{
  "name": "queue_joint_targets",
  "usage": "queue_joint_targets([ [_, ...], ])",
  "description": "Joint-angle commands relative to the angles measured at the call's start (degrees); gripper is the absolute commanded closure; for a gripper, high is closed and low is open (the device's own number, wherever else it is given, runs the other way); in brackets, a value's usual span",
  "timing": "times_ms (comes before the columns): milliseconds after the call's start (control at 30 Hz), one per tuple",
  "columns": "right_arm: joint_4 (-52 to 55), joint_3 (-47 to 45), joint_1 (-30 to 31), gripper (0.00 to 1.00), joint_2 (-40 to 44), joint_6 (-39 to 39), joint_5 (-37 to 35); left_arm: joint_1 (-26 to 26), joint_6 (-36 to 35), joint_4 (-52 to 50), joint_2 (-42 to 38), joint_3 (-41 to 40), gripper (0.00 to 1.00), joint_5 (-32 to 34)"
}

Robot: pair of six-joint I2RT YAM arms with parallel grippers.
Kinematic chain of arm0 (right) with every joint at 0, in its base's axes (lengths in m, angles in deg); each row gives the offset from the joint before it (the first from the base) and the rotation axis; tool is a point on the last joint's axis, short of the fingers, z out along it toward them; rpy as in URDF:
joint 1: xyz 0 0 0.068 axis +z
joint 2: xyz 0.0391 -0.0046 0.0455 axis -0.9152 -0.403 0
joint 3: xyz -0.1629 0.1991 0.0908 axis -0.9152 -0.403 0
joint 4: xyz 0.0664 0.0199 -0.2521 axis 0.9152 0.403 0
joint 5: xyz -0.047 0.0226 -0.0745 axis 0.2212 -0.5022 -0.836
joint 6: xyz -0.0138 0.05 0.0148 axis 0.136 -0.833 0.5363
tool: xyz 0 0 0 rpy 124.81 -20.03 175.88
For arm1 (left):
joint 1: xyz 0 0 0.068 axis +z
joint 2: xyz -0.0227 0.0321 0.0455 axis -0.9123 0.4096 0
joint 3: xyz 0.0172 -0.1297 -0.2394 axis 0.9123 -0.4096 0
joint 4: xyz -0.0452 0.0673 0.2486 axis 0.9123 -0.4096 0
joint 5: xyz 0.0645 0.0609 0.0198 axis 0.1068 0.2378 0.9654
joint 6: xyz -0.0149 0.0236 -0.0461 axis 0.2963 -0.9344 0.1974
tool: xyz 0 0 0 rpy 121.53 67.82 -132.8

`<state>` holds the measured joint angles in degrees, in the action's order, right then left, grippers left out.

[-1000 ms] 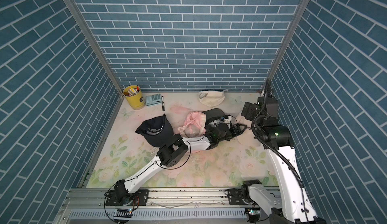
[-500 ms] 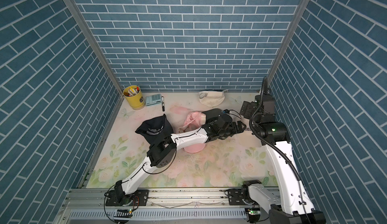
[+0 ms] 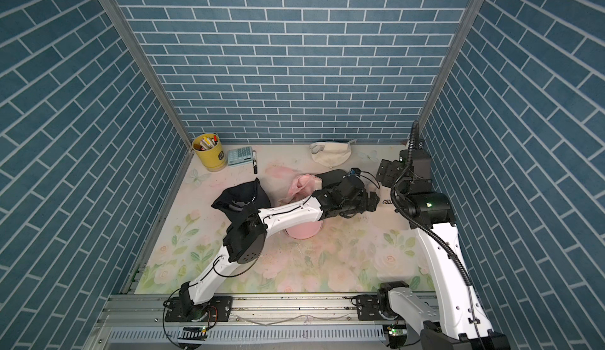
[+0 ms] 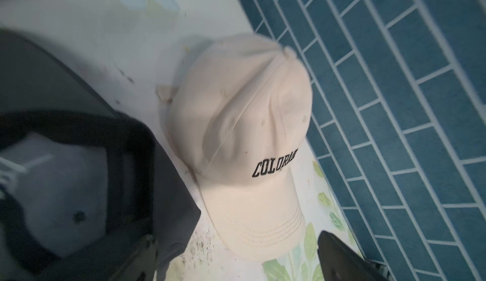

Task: Open the adjustable buckle of the baseball cap
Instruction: Place the baseball cap at the center of the board, then pick up the baseball cap from the center of the board.

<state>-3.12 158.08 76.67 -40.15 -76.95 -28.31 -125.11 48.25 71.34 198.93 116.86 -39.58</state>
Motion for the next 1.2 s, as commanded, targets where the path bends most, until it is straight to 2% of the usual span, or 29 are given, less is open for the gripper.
queue_joint_targets([
  [0,0.5,3.2,-0.1,0.07,-2.5,4.0,1.4,4.7,-7.1,-1.3,-6.1,-2.4,0.0,3.5],
  [133,-0.7,4.7,-0.1,0.08,-5.8,6.7,6.0,11.0,-5.5,6.9,-15.4,-16.6,0.0,0.6],
  [200,-1.2,4.9,-0.1,0.09,-7.4,7.6,7.8,13.3,-7.6,9.5,-20.1,-21.2,0.01,1.1],
  [300,-0.9,5.2,-0.2,0.11,-10.3,9.1,13.6,15.9,-13.4,8.3,-24.6,-23.6,0.02,3.3],
  [433,-2.6,3.4,0.4,0.17,-15.9,9.9,24.1,19.8,-22.0,3.8,-27.8,-24.5,0.06,2.8],
  [500,-4.9,1.4,1.5,0.19,-18.0,11.0,26.2,21.3,-26.7,1.9,-28.8,-25.5,0.09,1.8],
  [600,-10.1,-2.3,3.8,0.19,-21.0,14.3,29.9,22.8,-33.2,0.5,-30.6,-28.6,0.22,-0.4],
  [700,-14.3,-4.1,5.9,0.19,-24.8,15.7,30.0,23.1,-38.8,-0.3,-31.5,-31.3,0.38,-3.6],
  [833,-16.5,-3.7,5.9,0.19,-28.8,15.4,31.1,23.1,-42.7,-2.8,-30.4,-32.5,0.49,-7.2],
  [933,-15.9,-2.5,5.9,0.19,-31.0,16.9,30.9,22.9,-43.6,-3.4,-28.8,-32.3,0.54,-9.5],
  [1167,-13.2,0.7,5.9,0.21,-36.7,18.3,31.8,19.4,-48.9,-8.1,-23.4,-28.0,0.53,-5.7],
])
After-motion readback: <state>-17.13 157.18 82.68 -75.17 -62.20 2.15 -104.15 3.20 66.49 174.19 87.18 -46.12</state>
